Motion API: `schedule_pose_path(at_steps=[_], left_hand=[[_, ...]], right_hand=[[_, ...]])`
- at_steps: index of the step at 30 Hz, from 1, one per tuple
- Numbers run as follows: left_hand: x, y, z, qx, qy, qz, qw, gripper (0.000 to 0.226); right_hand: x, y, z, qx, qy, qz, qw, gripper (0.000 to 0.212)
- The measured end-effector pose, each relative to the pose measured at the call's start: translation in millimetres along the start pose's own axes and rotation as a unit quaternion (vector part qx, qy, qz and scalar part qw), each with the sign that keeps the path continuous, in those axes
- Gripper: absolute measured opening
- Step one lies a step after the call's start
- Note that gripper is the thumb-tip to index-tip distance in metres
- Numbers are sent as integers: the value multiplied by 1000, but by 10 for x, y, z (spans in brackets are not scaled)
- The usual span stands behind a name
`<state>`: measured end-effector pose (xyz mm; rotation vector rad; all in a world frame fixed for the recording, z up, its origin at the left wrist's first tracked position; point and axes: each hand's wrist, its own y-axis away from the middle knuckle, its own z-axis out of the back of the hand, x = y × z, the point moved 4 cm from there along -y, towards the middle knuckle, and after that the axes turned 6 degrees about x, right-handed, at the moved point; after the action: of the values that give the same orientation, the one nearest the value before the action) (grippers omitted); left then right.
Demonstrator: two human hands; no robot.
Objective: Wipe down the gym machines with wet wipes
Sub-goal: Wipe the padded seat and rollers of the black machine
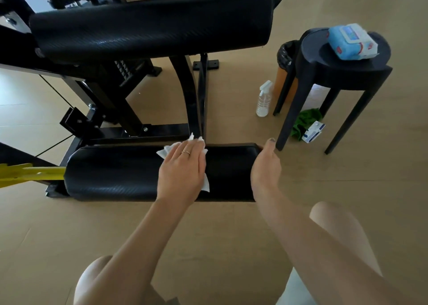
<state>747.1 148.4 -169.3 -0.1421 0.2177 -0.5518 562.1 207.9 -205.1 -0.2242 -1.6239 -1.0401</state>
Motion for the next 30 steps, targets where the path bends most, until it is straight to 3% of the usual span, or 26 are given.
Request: schedule_pose_path(at_steps=[3, 6, 8, 10, 12, 17, 22, 25, 27, 30], left_hand=[[-505, -50, -214, 21, -35, -66, 997, 46], [-1018, -131, -383, 68, -50, -159, 984, 54], [-1034, -139, -393, 96, -82, -201, 971, 56], [-878, -96, -329, 104, -91, -234, 962, 60], [-583, -53, -187, 95, -50, -186, 977, 56], [717, 113, 224, 29, 13, 32, 999, 42], [2194, 366, 428, 11, -13, 187, 982, 39], [2429, 385, 452, -1, -14, 286, 958, 43], [2149, 322, 397, -18, -3, 261, 965, 46], [1211, 203, 198, -25, -46, 111, 992, 46]], right_hand=[[-110, -44, 3, -19, -13, 2, 1000, 67], [-112, -79, 32, 21, -68, -25, 997, 64], [-135, -92, 51, 46, -95, -34, 994, 61], [-90, -14, 38, 32, -45, 7, 998, 57], [-5, 69, 39, -13, 13, 80, 997, 53], [51, 169, 5, -41, 173, 239, 955, 46], [-103, 191, 37, -29, 207, 269, 940, 44], [-149, 232, 66, -11, 189, 281, 941, 41], [-142, 231, 67, -16, 177, 275, 945, 40], [-83, 199, 52, -14, 159, 251, 955, 33]])
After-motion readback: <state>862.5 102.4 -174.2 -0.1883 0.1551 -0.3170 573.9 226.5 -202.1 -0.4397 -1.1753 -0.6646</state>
